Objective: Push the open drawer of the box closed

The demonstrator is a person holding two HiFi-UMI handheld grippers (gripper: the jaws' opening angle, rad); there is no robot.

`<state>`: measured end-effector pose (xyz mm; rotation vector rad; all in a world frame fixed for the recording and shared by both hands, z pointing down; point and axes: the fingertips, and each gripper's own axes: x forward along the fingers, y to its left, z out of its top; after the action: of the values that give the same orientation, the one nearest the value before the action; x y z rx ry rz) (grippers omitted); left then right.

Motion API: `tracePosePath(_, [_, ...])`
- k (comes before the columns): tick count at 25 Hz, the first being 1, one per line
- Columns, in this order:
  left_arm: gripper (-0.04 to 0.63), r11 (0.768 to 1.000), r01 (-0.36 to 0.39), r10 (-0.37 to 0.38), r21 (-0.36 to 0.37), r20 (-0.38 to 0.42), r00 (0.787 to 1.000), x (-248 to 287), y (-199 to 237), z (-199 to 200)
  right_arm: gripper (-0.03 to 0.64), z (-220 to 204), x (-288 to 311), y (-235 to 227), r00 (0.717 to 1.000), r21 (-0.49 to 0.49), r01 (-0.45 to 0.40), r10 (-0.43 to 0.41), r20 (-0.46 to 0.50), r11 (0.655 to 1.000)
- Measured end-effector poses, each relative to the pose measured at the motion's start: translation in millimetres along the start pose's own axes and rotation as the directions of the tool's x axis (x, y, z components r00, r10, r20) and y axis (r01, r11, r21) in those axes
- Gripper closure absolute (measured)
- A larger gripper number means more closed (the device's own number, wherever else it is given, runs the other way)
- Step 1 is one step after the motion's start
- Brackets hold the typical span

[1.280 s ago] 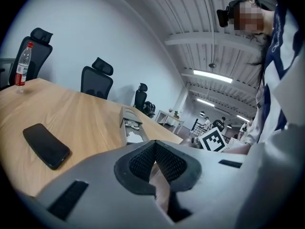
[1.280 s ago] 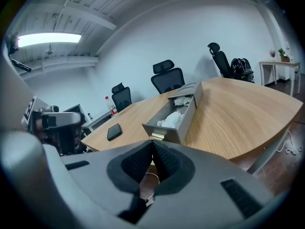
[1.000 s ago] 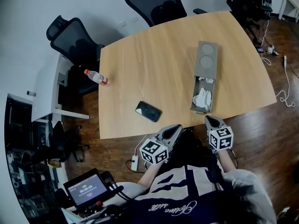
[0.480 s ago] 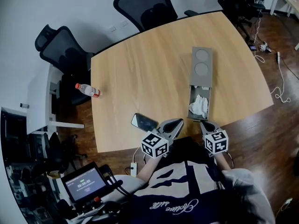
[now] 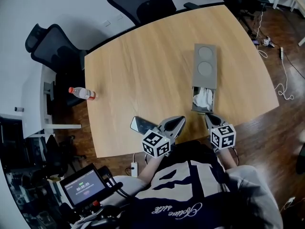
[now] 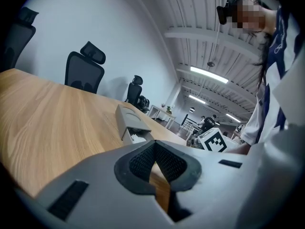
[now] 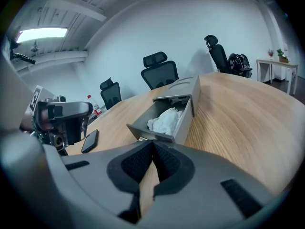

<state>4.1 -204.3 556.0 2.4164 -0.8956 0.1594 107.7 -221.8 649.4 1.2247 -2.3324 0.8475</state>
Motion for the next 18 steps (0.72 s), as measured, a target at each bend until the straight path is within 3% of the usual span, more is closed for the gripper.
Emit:
tracePosePath(10, [0.594, 0.999, -0.003, 0.003, -0.04, -0.008, 1.0, 10, 17, -2, 0.62, 57, 36, -48, 0.997, -0.015, 0.072, -0.071, 0.029, 0.997])
tracePosePath(18, [0.594, 0.998, -0.038, 0.038, -0.056, 0.007, 0.999, 6, 37, 5, 0.62, 71, 51, -65, 0.994, -0.002, 0.108, -0.108, 0.03, 0.994])
